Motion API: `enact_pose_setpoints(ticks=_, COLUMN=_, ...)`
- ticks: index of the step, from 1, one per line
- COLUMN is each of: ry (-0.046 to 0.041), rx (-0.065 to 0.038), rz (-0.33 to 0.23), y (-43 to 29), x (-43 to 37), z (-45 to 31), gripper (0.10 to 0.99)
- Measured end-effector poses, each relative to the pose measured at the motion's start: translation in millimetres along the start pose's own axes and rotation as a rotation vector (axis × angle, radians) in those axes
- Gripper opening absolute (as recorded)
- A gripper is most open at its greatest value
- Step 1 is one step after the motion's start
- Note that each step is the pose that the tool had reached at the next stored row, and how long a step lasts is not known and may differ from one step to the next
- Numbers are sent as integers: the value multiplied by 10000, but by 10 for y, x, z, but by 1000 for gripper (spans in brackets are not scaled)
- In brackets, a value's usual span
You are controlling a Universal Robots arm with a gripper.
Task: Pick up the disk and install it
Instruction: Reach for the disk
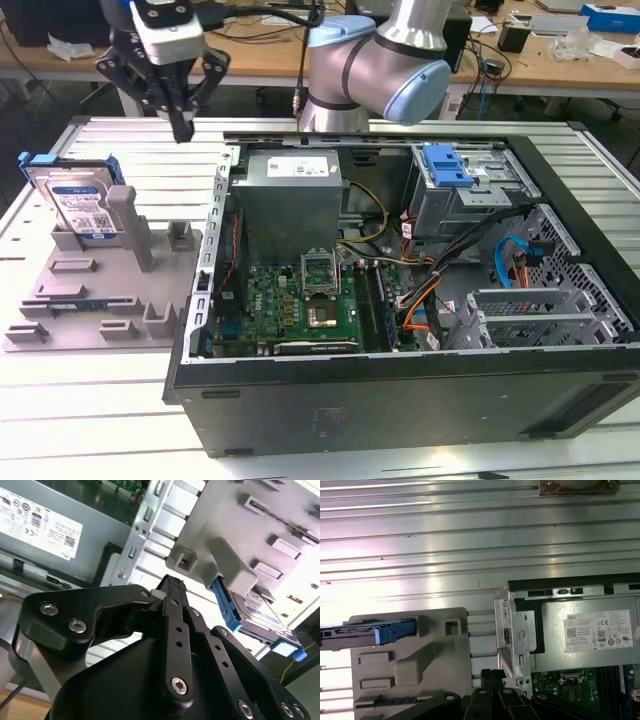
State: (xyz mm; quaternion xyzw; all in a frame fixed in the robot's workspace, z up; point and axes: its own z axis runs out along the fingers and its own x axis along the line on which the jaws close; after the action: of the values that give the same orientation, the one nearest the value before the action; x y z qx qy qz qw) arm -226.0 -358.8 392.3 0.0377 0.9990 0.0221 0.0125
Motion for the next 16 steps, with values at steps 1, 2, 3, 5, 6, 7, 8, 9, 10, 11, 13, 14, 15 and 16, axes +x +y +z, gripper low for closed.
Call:
enact_pose_setpoints(ticks=1, ry=-1, rx=0, rz=2, y=10, x=36, z=0, gripper=106)
enact_pose_setpoints(ticks=2, ry=-1, rx=0, rz=2, y=26, x=93, z=0, gripper=106)
enact_pose_setpoints(ticks=3, ry=0, rx=0, rz=0, y=35, x=129, z=0, gripper=106)
enact_pose_setpoints(ticks=5, ry=0, rx=0, rz=3, y=55, x=207, z=0, gripper=106)
enact_pose_setpoints(ticks=6, ry=0, rx=0, rz=1, y=65, x=253, z=0, gripper=106)
enact_pose_setpoints(ticks=7, ry=0, rx=0, rz=0, y=76, x=300, z=0, gripper=106)
enact_pose_setpoints(ticks=8, ry=-1, rx=0, rz=2, y=83, x=337, z=0, gripper=106)
enact_pose_setpoints(ticks=9, ry=0, rx=0, rz=2, y=94, x=388, z=-1, gripper=106)
enact_pose_setpoints(ticks=10, ry=0, rx=0, rz=1, y=101, x=426, z=0, gripper=106)
enact_pose_setpoints(ticks=11, ry=0, rx=0, rz=0, y=110, x=469, z=0, gripper=106)
enact_pose_setpoints(ticks=13, ry=0, rx=0, rz=3, y=127, x=557, z=0, gripper=106)
enact_pose_setpoints(ticks=14, ry=0, rx=0, rz=1, y=132, x=586, z=0, gripper=106)
enact_pose_setpoints(ticks=15, ry=0, rx=0, rz=0, y=141, x=638, z=-1, gripper=106)
enact_pose_setpoints(ticks=16, ry=0, rx=0, rz=3, y=148, x=678, z=-1, gripper=106)
